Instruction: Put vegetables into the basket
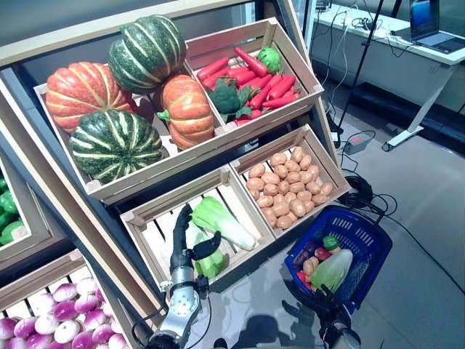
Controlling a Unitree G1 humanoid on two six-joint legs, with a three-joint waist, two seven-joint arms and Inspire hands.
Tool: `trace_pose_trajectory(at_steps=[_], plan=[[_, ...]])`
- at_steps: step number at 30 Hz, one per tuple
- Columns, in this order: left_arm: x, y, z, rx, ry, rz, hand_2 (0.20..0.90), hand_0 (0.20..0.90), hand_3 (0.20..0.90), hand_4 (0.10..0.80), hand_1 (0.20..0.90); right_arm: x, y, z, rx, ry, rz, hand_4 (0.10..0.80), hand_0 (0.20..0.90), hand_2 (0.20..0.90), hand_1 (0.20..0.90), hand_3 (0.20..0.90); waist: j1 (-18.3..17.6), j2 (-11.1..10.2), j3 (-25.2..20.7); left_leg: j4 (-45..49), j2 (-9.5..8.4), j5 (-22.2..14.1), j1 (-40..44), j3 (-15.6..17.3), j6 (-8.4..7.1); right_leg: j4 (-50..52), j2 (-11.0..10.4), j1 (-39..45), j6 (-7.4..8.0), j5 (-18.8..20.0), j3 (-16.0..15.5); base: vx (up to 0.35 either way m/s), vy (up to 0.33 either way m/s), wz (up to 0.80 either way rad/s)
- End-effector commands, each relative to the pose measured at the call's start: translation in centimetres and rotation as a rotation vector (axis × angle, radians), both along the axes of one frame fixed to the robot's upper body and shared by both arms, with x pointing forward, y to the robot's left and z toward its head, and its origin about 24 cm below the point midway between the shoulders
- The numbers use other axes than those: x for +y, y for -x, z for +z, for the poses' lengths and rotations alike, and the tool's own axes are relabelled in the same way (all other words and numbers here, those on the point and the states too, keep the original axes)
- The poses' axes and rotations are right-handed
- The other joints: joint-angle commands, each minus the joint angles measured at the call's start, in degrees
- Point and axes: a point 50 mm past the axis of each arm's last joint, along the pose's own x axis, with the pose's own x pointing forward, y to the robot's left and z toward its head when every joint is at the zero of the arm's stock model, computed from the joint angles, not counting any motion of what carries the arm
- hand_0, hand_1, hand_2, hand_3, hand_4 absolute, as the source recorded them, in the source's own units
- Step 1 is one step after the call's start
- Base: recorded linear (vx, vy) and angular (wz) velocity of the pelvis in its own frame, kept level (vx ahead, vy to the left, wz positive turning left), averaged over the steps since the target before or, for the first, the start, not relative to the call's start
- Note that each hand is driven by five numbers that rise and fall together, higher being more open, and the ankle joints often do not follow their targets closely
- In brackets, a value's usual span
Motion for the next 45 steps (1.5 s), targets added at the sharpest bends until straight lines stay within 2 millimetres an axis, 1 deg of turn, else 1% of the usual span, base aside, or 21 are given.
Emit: trace_pose_trajectory(at_steps=[1,2,5,6,7,8,9,10,12,15,17,18,22,25,28,31,34,36,38,42,45], plan=[[-0.2,-5.9,6.8,-0.326,0.008,0.069,0.9,0.9,0.9,0.8,0.9,0.5,-6.6,3.6,-0.239,0.043,0.021,0.8,0.9,0.9,0.9,0.9,0.3,-1.2,6.1,1.3,0.29,0.4,-3.1,-1.5,0.38,4.7,-1.4,-6.4,-5.34,3.0,2.7,-0.361,0.085,-0.15],[-0.6,-7.4,8.7,-0.392,0.002,0.095,0.9,0.9,0.9,0.8,0.9,0.6,-9.1,5.2,-0.318,0.048,0.024,0.8,0.9,0.9,0.9,0.9,0.0,-1.4,9.4,5.5,0.64,0.4,-8.0,-2.2,0.17,9.1,-1.7,-11.3,-5.7,2.1,3.6,-0.384,0.055,-0.09],[-0.4,-8.5,10.2,-0.438,0.0,0.122,0.9,0.9,0.9,0.8,0.9,0.7,-11.0,6.5,-0.374,0.05,0.031,0.8,0.9,0.9,0.9,0.9,-0.4,-1.7,11.5,9.7,0.85,-0.2,-12.3,-2.6,-0.07,13.3,-2.2,-16.0,-5.86,1.3,4.9,-0.239,0.031,-0.16],[0.5,-9.5,11.9,-0.484,0.011,0.168,0.9,0.9,0.9,0.8,0.9,0.9,-12.7,8.1,-0.433,0.051,0.043,0.8,0.9,0.9,0.9,0.9,-1.2,-2.4,14.2,14.9,1.33,-1.0,-16.2,-2.7,-0.51,17.8,-2.5,-20.5,-5.98,0.7,6.0,-0.283,0.063,-0.17],[1.6,-10.2,13.4,-0.528,0.031,0.212,0.9,0.9,0.9,0.8,0.9,1.1,-14.0,9.5,-0.493,0.044,0.045,0.8,0.9,0.9,0.9,0.9,-1.7,-3.3,15.8,21.1,1.96,-3.2,-21.2,-2.6,-0.67,23.4,-3.0,-25.6,-6.37,-1.3,7.4,-0.273,0.062,-0.15],[1.8,-10.3,13.7,-0.537,0.033,0.22,0.9,0.9,0.9,0.8,0.9,1.0,-14.2,9.8,-0.502,0.041,0.045,0.8,0.9,0.9,0.9,0.9,-1.7,-3.5,16.0,22.4,2.05,-3.6,-22.3,-2.6,-0.7,24.4,-3.0,-26.5,-6.46,-1.6,7.6,-0.174,0.093,-0.19],[2.8,-10.7,15.0,-0.573,0.058,0.269,0.9,0.9,0.9,0.8,0.9,0.6,-14.7,10.8,-0.545,0.038,0.016,0.8,0.9,0.9,0.9,0.9,-1.9,-4.3,17.1,27.8,2.42,-6.0,-26.9,-2.9,-0.38,29.1,-3.6,-30.9,-6.48,-3.4,8.5,-0.079,0.061,-0.17],[2.9,-10.7,15.1,-0.576,0.062,0.274,0.9,0.9,0.9,0.8,0.9,0.6,-14.7,10.8,-0.548,0.039,0.012,0.8,0.9,0.9,0.9,0.9,-1.9,-4.4,17.1,28.3,2.47,-6.2,-27.5,-2.9,-0.37,29.6,-3.7,-31.5,-6.48,-3.5,8.6,-0.104,0.081,-0.08],[3.3,-11.1,16.2,-0.602,0.082,0.298,0.9,0.9,0.9,0.8,0.9,0.1,-15.0,11.3,-0.572,0.046,-0.002,0.8,0.9,0.9,0.9,0.9,-1.9,-4.7,17.7,31.1,2.51,-7.3,-31.0,-3.4,0.06,32.6,-4.2,-34.9,-6.45,-4.4,9.0,-0.086,0.048,0.0],[4.0,-12.1,18.6,-0.64,0.11,0.323,0.9,0.9,0.9,0.8,0.9,-0.4,-16.0,12.5,-0.603,0.068,-0.025,0.8,0.9,0.9,0.9,0.9,-2.1,-5.1,19.0,36.4,3.49,-9.3,-36.7,-3.9,0.23,37.5,-4.8,-40.3,-6.5,-5.7,9.6,-0.094,0.042,-0.02],[4.4,-12.6,19.5,-0.65,0.128,0.342,0.9,0.9,0.9,0.8,0.9,-0.7,-16.4,12.9,-0.609,0.065,-0.039,0.8,0.9,0.9,0.9,0.9,-2.3,-5.3,19.5,38.4,3.95,-10.1,-38.8,-4.3,0.2,39.4,-4.8,-42.2,-6.65,-6.4,10.1,-0.038,0.014,0.0],[4.6,-12.7,20.0,-0.655,0.128,0.35,0.9,0.9,0.9,0.8,0.9,-0.8,-16.5,13.0,-0.607,0.063,-0.043,0.8,0.9,0.9,0.9,0.9,-2.4,-5.4,19.8,39.7,4.15,-12.0,-39.0,-4.7,-0.22,41.0,-4.8,-42.4,-6.18,-8.1,10.5,0.035,0.036,0.0],[6.0,-13.5,22.7,-0.684,0.14,0.429,0.9,0.9,0.9,0.8,0.9,-1.8,-16.7,13.2,-0.594,0.067,-0.071,0.8,0.9,0.9,0.9,0.9,-3.3,-5.5,20.8,42.9,4.81,-13.5,-42.2,-5.1,-0.04,44.7,-4.4,-46.0,-6.41,-9.6,11.6,0.005,0.045,-0.05],[7.1,-13.5,23.8,-0.7,0.15,0.503,0.9,0.9,0.9,0.8,0.9,-2.3,-16.5,13.0,-0.589,0.085,-0.071,0.8,0.9,0.9,0.9,0.9,-3.8,-5.5,20.9,44.7,5.22,-14.3,-44.1,-5.3,0.0,46.7,-4.3,-48.0,-6.64,-10.4,11.9,0.009,0.034,0.01],[7.6,-13.6,24.7,-0.699,0.168,0.548,0.9,0.9,0.9,0.8,0.9,-2.5,-16.0,12.7,-0.589,0.093,-0.07,0.8,0.9,0.9,0.9,0.9,-4.0,-5.7,20.9,46.0,5.26,-15.0,-45.8,-5.6,0.18,48.1,-4.1,-49.7,-6.77,-11.1,12.0,0.01,0.015,-0.03],[7.3,-14.0,25.5,-0.692,0.171,0.548,0.9,0.9,0.9,0.8,0.9,-2.4,-15.9,12.7,-0.595,0.1,-0.064,0.8,0.9,0.9,0.9,0.9,-4.3,-6.1,20.9,47.2,5.29,-15.5,-47.4,-5.8,0.36,48.9,-3.9,-51.1,-6.86,-11.4,11.9,0.0,0.0,0.0],[7.5,-14.4,26.3,-0.68,0.226,0.514,0.9,0.9,0.9,0.8,0.9,-2.3,-16.1,13.0,-0.605,0.115,-0.052,0.8,0.9,0.9,0.9,0.9,-4.6,-6.3,20.9,48.2,5.34,-16.0,-49.0,-5.9,0.63,49.8,-3.6,-52.7,-6.99,-11.7,12.0,0.0,0.0,0.0],[7.6,-14.7,26.8,-0.663,0.198,0.488,0.9,0.9,0.9,0.8,0.9,-2.4,-16.2,13.3,-0.616,0.13,-0.042,0.8,0.9,0.9,0.9,0.9,-4.8,-6.4,20.9,49.0,5.51,-16.2,-50.5,-5.9,0.83,50.5,-3.6,-54.1,-7.09,-11.8,11.9,0.011,0.029,-0.03],[7.6,-14.9,26.9,-0.635,0.206,0.478,0.9,0.9,0.9,0.8,0.9,-2.5,-16.3,13.4,-0.62,0.13,-0.043,0.8,0.9,0.9,0.9,0.9,-4.8,-6.6,20.9,49.4,5.44,-16.3,-51.2,-6.0,0.87,50.7,-3.6,-54.7,-7.16,-11.8,11.8,0.003,0.007,-0.02],[9.4,-15.4,26.5,-0.521,0.288,0.503,0.9,0.9,0.9,0.8,0.9,-2.6,-16.7,14.2,-0.645,0.131,-0.042,0.8,0.9,0.9,0.9,0.9,-5.4,-7.0,20.9,50.2,5.49,-16.2,-54.6,-6.3,1.25,52.0,-3.2,-58.4,-7.32,-11.9,12.0,0.0,0.0,0.0],[10.1,-15.7,26.2,-0.455,0.329,0.518,0.9,0.9,0.9,0.8,0.9,-2.5,-17.0,14.7,-0.658,0.135,-0.049,0.8,0.9,0.9,0.9,0.9,-5.8,-7.1,20.9,51.3,5.55,-16.0,-57.5,-6.4,1.47,53.0,-3.2,-61.3,-7.41,-11.9,12.0,-0.044,0.023,-0.01]])
